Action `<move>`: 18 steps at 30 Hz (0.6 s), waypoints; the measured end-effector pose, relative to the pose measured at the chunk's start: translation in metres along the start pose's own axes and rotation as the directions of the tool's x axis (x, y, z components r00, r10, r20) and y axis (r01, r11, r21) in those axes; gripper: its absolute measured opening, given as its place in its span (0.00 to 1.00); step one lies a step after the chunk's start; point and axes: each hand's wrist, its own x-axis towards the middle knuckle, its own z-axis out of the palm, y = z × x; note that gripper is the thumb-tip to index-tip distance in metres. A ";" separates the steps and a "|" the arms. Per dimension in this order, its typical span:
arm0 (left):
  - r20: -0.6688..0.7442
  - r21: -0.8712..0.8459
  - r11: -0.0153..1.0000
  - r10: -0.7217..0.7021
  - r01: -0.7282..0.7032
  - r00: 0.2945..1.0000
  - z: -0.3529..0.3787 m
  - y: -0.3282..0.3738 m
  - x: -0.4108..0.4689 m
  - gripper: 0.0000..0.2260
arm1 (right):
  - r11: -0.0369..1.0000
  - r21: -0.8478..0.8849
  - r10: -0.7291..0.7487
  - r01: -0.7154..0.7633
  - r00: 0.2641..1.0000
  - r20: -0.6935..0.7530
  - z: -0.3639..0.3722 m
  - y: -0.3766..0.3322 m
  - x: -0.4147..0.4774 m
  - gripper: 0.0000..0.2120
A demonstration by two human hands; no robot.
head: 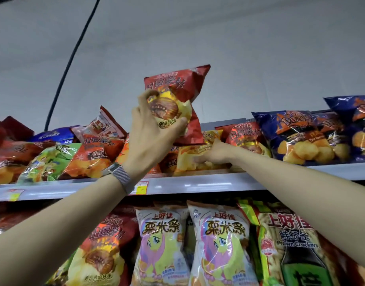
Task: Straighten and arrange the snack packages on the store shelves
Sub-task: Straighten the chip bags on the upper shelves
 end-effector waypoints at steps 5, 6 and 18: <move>0.073 -0.024 1.000 -0.007 0.008 0.997 0.043 0.017 -0.002 0.33 | 0.945 0.268 -0.040 0.188 0.880 -0.474 -0.032 0.021 -0.031 0.19; 0.084 -0.030 0.999 -0.021 0.023 0.996 0.053 0.022 -0.002 0.33 | 0.922 0.307 -0.037 0.237 0.841 -0.539 -0.041 0.024 -0.043 0.20; 0.251 0.042 0.981 -0.195 0.191 0.948 0.159 0.060 -0.020 0.31 | 0.956 -0.239 -0.261 0.169 0.861 -0.436 -0.073 0.090 -0.085 0.22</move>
